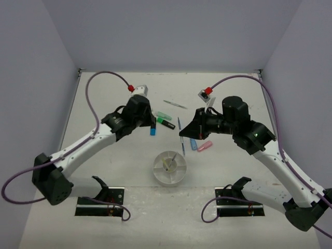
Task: Sort the stationery into containers
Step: Pick up the pen cap from the center of the board, then close the pen cap on the pen.
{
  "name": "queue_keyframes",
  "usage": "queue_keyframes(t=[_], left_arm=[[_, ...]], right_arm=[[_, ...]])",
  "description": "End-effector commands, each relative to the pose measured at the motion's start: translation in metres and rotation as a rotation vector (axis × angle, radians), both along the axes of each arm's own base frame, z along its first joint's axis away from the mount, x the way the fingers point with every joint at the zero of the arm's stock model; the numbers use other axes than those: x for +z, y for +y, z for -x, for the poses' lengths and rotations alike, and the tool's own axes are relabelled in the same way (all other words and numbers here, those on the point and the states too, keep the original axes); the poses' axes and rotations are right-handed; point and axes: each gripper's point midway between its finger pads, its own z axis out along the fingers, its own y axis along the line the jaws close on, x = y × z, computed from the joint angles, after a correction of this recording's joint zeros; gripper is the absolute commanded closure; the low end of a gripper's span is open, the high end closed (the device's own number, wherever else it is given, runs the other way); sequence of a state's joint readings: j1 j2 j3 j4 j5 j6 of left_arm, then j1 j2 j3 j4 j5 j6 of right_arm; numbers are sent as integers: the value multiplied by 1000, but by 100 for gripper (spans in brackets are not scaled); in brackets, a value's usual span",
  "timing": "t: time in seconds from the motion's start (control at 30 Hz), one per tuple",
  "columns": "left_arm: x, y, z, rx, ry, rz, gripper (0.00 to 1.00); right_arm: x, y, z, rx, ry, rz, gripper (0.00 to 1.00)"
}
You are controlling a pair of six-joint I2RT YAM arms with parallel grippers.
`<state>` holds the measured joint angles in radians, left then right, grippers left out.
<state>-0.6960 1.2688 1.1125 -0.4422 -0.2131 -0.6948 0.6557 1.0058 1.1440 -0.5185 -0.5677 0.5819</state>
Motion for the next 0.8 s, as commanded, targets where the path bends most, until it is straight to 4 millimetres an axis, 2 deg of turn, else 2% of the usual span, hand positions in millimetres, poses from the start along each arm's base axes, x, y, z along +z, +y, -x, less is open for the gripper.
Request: queue_keyframes(t=[0.0,0.03,0.13,0.3,0.5,0.77], left_arm=[[146,-35,14,-227,-400,356,100],[166,-40,23,-275,-444,428,100],[205,-52,46,-386,-501,604,100],[224,-61,65,-465,-481,743,100],[223,-63,80,-527,-461,782,100],[204,-62,90,-544,-396,782,100]], right_arm=[[46,33,35,214,-24,-211,100],[49,36,36,217,-30,-218,100],[55,38,32,196,-61,-224,100],[55,34,24,149,-98,-179,100],[48,22,13,38,-111,-135,100],[47,18,7,8,-138,-111,100]])
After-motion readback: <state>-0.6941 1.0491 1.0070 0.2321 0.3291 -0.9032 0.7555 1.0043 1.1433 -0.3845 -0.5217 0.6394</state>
